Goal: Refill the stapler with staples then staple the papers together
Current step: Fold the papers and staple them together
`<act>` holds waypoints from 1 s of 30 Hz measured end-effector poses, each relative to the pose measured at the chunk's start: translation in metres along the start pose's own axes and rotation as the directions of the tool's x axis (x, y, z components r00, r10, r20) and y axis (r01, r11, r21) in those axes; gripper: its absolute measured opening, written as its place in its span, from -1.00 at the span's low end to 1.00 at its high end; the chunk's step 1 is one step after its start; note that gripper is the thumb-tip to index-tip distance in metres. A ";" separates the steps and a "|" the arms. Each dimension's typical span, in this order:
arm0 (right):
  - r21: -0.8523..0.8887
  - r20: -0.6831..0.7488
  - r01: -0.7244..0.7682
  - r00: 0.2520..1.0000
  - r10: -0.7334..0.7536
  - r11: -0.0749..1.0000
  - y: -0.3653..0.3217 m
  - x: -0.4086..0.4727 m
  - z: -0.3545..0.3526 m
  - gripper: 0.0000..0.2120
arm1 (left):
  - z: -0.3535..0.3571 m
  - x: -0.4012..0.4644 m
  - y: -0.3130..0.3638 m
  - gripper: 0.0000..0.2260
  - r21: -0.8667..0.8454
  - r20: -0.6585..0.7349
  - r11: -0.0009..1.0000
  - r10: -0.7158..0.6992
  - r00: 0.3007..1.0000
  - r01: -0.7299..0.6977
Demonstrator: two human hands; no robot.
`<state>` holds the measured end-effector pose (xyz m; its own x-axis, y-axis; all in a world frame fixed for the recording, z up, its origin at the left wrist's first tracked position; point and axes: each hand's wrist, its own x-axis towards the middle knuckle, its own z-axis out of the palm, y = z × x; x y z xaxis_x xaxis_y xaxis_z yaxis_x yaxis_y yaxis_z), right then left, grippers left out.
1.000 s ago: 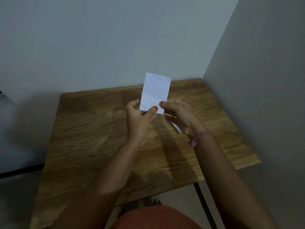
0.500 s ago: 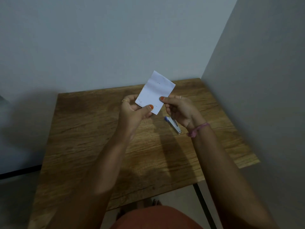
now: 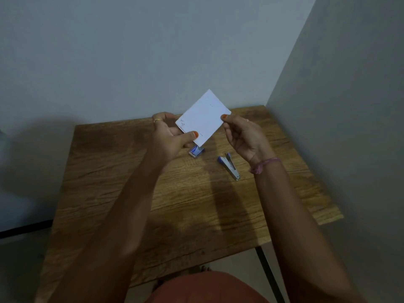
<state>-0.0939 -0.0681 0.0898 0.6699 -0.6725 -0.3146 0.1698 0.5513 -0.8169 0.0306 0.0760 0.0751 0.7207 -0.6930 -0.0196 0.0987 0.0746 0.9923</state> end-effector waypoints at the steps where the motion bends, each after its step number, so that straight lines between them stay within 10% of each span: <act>1: 0.010 0.008 0.005 1.000 -0.005 1.000 -0.001 0.001 0.000 -0.98 | 0.001 0.000 0.000 -0.50 0.022 -0.039 0.999 0.033 0.999 -0.032; 6: 0.024 0.029 0.041 0.999 -0.042 0.999 -0.001 0.005 0.006 -0.94 | 0.019 -0.009 -0.012 -0.56 -0.013 -0.066 0.971 0.238 0.969 -0.240; 30: -0.091 0.104 -0.145 0.983 0.154 0.985 0.009 0.023 -0.029 -0.83 | 0.010 -0.001 -0.025 -0.66 -0.039 0.010 0.999 -0.004 1.000 0.005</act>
<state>-0.0980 -0.0928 0.0617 0.7595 -0.5243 -0.3851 0.0041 0.5958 -0.8031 0.0203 0.0679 0.0511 0.7134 -0.7004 -0.0226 0.1288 0.0994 0.9867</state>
